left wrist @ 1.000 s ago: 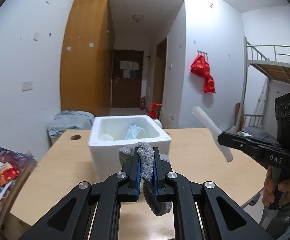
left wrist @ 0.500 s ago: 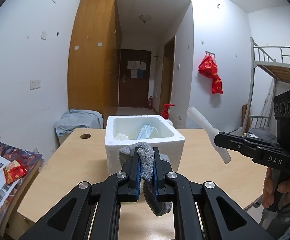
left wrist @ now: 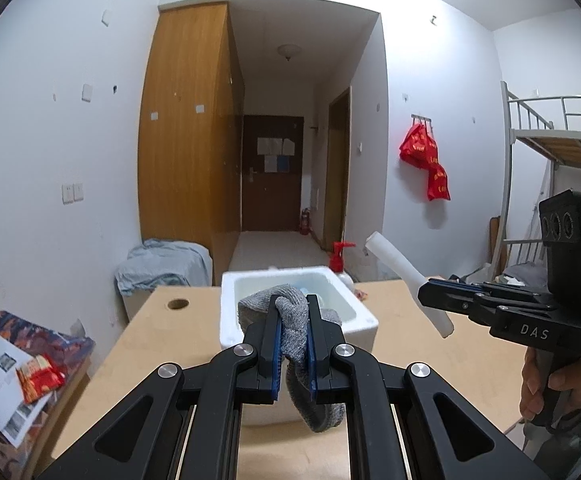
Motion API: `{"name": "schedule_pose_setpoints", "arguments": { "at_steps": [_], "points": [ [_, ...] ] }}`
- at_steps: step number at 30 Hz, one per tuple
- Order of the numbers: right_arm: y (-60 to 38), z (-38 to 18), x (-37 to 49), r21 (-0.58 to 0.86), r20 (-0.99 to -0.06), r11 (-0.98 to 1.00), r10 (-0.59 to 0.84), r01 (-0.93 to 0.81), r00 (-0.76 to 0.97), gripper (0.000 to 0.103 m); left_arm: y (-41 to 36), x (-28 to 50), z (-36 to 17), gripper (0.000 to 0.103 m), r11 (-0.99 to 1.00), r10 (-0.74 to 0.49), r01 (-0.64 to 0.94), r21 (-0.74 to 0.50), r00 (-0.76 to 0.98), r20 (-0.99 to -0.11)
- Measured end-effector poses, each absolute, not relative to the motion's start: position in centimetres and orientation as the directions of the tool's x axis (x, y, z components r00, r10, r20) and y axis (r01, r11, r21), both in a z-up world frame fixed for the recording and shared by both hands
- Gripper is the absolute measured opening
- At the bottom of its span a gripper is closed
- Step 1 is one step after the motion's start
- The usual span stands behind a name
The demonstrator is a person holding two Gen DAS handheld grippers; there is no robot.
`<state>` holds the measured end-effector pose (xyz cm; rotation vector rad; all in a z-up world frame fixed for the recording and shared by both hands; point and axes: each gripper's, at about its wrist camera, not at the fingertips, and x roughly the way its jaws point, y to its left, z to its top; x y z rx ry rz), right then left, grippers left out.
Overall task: Organize soft objects
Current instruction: 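Carry the sock and foam stick over the white foam box with both tools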
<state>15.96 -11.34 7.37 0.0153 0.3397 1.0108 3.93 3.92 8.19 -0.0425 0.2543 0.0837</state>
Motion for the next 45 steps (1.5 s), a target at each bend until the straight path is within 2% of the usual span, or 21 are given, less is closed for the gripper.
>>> {"name": "schedule_pose_setpoints", "arguments": {
  "at_steps": [13,27,36,45],
  "points": [
    [-9.9,9.0,17.9,0.14,-0.277,0.534,0.83,-0.834,0.485,0.019,4.4,6.0,10.2,0.01,0.996,0.088,-0.089,0.004,0.972,-0.219],
    [-8.8,9.2,19.9,0.152,-0.288,0.542,0.824,-0.826,0.488,0.019,5.4,9.2,10.7,0.01,0.997,0.08,-0.08,0.005,0.97,-0.231],
    [-7.7,8.8,21.3,0.161,-0.312,0.551,0.815,-0.819,0.488,0.019,6.3,12.0,10.2,0.01,0.998,0.059,-0.064,-0.009,0.964,-0.259],
    [-7.5,8.2,22.7,0.17,-0.341,0.572,0.798,-0.803,0.497,0.019,7.3,15.7,9.1,0.01,0.999,0.021,-0.036,-0.038,0.943,-0.332]
  ]
}}
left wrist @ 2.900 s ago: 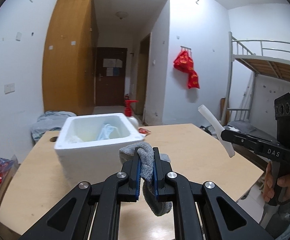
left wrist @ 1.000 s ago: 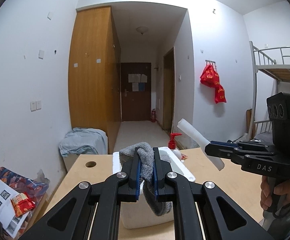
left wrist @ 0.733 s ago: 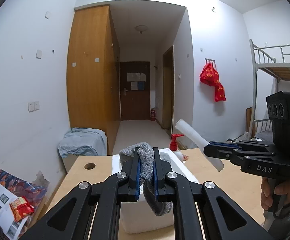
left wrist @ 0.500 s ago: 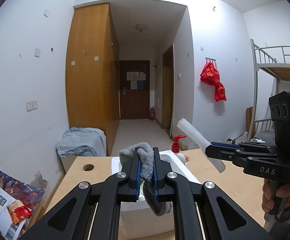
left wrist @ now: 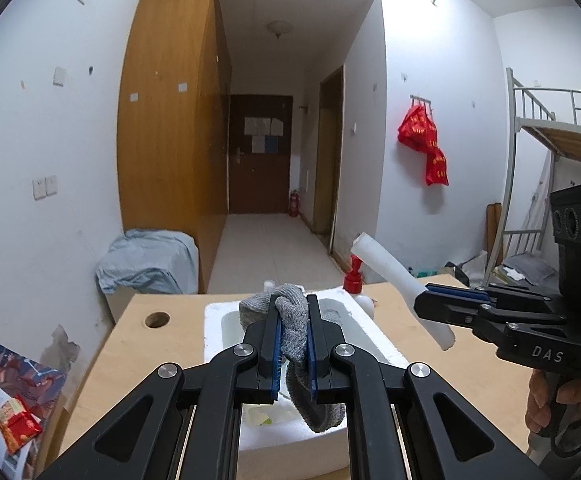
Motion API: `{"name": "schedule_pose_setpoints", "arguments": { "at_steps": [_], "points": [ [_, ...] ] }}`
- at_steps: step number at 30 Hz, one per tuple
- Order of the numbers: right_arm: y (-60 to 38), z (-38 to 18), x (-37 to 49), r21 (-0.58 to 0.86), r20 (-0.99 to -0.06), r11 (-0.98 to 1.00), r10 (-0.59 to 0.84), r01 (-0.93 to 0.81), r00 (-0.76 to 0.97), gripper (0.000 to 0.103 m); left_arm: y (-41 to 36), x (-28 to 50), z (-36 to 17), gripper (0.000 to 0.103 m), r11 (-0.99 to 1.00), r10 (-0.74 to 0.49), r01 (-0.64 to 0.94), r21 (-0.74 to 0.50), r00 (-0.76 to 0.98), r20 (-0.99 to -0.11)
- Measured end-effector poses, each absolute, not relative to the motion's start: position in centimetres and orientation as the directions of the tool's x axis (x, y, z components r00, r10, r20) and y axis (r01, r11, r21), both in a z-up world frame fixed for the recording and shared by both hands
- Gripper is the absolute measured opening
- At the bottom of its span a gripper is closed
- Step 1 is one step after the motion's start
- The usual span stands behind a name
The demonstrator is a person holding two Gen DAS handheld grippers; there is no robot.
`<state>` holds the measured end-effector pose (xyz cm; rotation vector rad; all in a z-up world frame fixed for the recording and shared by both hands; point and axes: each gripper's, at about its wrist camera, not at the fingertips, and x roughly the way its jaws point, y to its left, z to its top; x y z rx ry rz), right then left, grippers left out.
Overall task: Organize soft objects
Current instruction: 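Carry the sock and foam stick over the white foam box with both tools, then open the left tool to drop the grey sock into the foam box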
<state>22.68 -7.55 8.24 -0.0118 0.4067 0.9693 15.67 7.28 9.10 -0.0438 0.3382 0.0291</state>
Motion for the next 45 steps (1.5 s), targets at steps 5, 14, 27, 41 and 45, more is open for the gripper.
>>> {"name": "schedule_pose_setpoints", "arguments": {
  "at_steps": [5,14,27,41,45],
  "points": [
    [-7.5,8.0,23.1,0.171,-0.351,0.577,0.793,-0.798,0.498,0.019,8.2,17.6,8.4,0.01,0.998,0.009,-0.031,-0.051,0.921,-0.389],
    [-7.5,7.4,24.0,0.18,-0.372,0.59,0.782,-0.787,0.501,0.019,8.5,19.7,7.1,0.01,0.998,-0.009,-0.021,-0.061,0.894,-0.447],
    [-7.7,7.1,24.6,0.193,-0.377,0.6,0.776,-0.777,0.505,0.019,8.0,21.1,6.1,0.01,0.998,-0.036,0.011,-0.056,0.881,-0.472],
    [-7.9,7.3,24.5,0.193,-0.376,0.613,0.767,-0.766,0.52,0.019,8.2,20.0,6.4,0.103,0.999,0.048,-0.053,-0.004,0.922,-0.385],
    [-7.7,7.2,24.5,0.191,-0.379,0.611,0.768,-0.768,0.517,0.019,8.3,19.8,6.3,0.103,0.998,0.051,-0.059,-0.009,0.92,-0.388]
  ]
}}
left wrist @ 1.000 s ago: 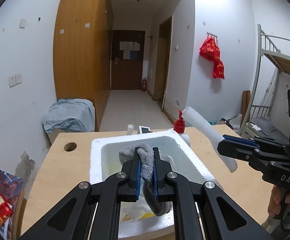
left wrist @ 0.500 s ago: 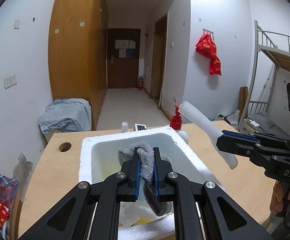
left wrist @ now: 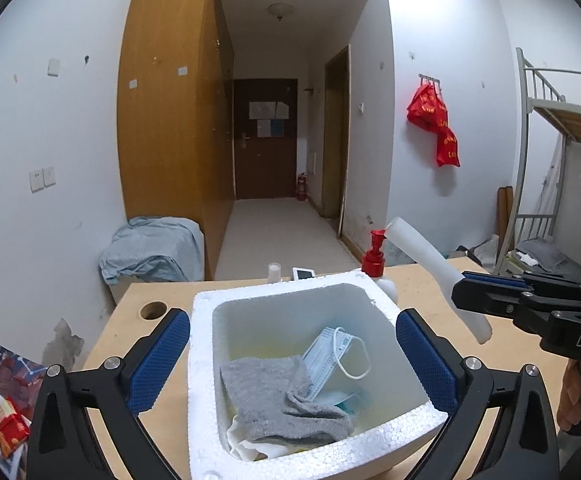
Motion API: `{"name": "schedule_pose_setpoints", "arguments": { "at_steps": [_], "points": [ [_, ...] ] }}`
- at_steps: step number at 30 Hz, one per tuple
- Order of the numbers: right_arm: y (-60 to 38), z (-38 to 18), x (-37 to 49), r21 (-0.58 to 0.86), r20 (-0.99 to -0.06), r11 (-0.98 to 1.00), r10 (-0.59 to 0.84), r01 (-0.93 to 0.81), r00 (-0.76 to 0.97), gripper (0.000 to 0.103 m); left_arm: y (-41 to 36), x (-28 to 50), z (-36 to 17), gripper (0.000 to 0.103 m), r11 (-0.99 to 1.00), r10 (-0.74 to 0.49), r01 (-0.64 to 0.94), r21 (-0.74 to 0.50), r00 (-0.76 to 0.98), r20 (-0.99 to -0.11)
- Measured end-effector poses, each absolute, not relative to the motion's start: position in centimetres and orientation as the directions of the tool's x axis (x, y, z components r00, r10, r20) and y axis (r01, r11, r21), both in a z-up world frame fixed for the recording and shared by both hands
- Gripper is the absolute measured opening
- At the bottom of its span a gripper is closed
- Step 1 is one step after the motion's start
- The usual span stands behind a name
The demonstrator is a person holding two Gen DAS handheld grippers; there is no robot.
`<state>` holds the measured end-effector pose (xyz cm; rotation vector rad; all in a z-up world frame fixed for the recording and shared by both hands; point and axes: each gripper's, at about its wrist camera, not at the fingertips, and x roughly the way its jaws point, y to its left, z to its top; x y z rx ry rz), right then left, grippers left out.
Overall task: Organize soft objects
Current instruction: 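Open the left tool to drop the grey sock into the foam box, then lower the foam stick into the box and open the right tool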
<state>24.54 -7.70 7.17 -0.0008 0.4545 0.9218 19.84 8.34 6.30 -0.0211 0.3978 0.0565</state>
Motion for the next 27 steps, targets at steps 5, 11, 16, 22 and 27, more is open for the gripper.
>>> {"name": "schedule_pose_setpoints", "arguments": {
  "at_steps": [5,11,16,22,27],
  "points": [
    [-7.4,7.0,24.6,0.19,-0.381,0.606,0.771,-0.773,0.511,0.019,8.7,19.1,6.5,0.103,0.998,0.06,-0.07,-0.012,0.924,-0.377],
    [-6.7,6.9,24.8,0.191,-0.384,0.593,0.779,-0.782,0.496,0.019,9.5,17.7,7.0,0.103,0.994,0.1,-0.108,-0.001,0.93,-0.353],
    [-5.7,6.8,24.6,0.19,-0.388,0.575,0.789,-0.796,0.477,0.019,10.6,16.6,7.3,0.103,0.989,0.143,-0.148,0.011,0.928,-0.344],
    [-4.2,6.6,24.5,0.188,-0.399,0.562,0.793,-0.806,0.46,0.019,12.2,15.4,7.2,0.103,0.984,0.163,-0.176,-0.007,0.924,-0.346],
    [-2.7,6.5,24.3,0.18,-0.409,0.547,0.798,-0.818,0.443,0.019,13.2,14.4,7.2,0.103,0.98,0.182,-0.198,-0.01,0.921,-0.345]
  ]
}}
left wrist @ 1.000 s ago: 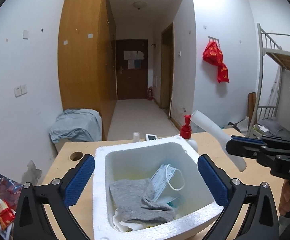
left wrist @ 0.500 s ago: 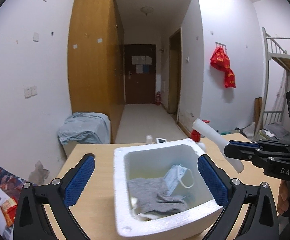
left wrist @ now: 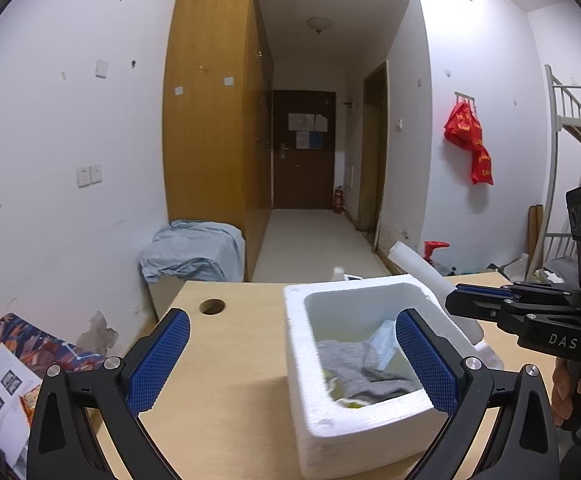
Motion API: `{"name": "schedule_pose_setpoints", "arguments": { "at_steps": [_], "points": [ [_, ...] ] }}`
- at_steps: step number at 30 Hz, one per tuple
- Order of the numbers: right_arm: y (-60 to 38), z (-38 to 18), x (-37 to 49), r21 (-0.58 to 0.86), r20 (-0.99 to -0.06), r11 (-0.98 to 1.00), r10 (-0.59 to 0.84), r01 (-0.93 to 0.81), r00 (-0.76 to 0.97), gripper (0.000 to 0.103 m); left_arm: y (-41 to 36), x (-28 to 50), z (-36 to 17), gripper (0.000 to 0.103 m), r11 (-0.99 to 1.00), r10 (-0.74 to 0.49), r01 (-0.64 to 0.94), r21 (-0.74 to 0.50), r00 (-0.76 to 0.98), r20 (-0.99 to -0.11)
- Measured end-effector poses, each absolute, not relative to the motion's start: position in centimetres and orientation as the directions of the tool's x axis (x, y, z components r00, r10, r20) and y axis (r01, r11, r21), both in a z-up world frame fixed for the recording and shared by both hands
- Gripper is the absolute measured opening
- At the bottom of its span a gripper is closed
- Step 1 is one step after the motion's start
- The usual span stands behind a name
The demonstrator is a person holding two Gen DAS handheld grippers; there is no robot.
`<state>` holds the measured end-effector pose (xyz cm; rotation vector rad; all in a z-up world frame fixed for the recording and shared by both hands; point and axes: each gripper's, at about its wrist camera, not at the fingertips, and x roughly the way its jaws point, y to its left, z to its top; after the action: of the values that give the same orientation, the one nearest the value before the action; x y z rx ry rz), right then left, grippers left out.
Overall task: Organize soft objects
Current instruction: 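Lower the foam stick into the box and open the right tool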
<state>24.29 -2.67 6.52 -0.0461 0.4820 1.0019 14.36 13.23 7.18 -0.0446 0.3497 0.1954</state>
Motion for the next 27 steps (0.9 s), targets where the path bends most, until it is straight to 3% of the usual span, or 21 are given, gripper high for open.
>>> {"name": "schedule_pose_setpoints", "arguments": {
  "at_steps": [22,25,26,27],
  "points": [
    [-0.1,5.2,25.3,0.183,-0.467,0.558,0.774,-0.809,0.428,0.019,15.7,13.1,6.7,0.103,0.965,0.239,-0.263,-0.022,0.905,-0.353],
    [0.3,5.1,25.1,0.158,-0.48,0.569,0.758,-0.807,0.441,0.048,15.6,13.2,6.7,0.103,0.964,0.238,-0.263,-0.024,0.904,-0.354],
    [0.3,5.0,25.1,0.159,-0.483,0.578,0.753,-0.801,0.447,0.065,15.5,13.2,6.7,0.103,0.964,0.24,-0.265,-0.023,0.904,-0.354],
    [0.2,5.0,25.2,0.159,-0.487,0.589,0.745,-0.792,0.456,0.073,15.5,13.2,6.7,0.103,0.964,0.24,-0.265,-0.023,0.904,-0.354]
  ]
}}
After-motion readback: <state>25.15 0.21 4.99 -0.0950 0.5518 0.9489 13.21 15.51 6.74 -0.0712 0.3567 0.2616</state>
